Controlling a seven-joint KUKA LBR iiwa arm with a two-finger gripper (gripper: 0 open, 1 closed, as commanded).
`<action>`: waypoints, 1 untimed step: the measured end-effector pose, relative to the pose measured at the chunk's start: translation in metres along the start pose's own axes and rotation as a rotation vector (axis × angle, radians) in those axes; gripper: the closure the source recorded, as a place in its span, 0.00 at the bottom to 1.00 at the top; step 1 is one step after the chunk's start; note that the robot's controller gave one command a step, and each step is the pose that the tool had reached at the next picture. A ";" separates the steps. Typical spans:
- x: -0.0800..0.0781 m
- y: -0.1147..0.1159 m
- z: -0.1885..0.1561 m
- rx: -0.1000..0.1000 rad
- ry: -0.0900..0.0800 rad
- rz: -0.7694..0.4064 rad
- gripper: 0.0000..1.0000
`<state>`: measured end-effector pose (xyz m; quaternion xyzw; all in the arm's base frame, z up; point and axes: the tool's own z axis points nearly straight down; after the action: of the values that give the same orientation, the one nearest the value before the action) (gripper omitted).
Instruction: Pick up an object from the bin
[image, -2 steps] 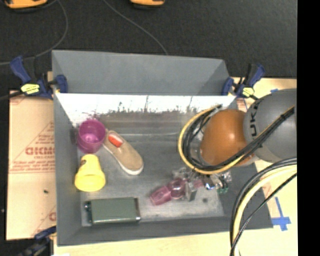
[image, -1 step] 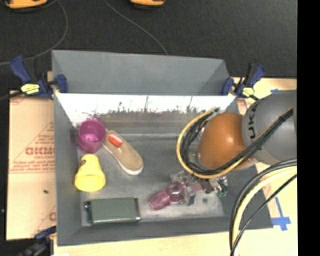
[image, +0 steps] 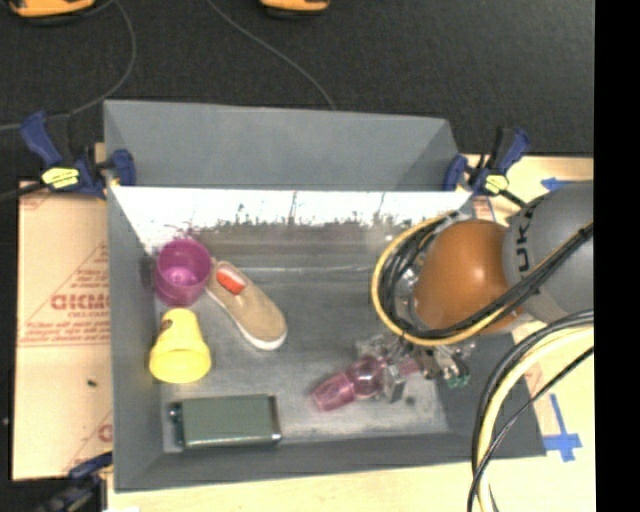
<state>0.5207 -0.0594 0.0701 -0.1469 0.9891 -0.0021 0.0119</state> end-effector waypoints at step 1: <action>-0.001 0.022 -0.001 -0.005 0.012 -0.013 1.00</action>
Offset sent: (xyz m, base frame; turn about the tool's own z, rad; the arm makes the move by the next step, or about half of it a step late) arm -0.0019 0.0009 -0.0001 -0.0069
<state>0.5155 -0.0381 0.0709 -0.1535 0.9881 -0.0007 0.0054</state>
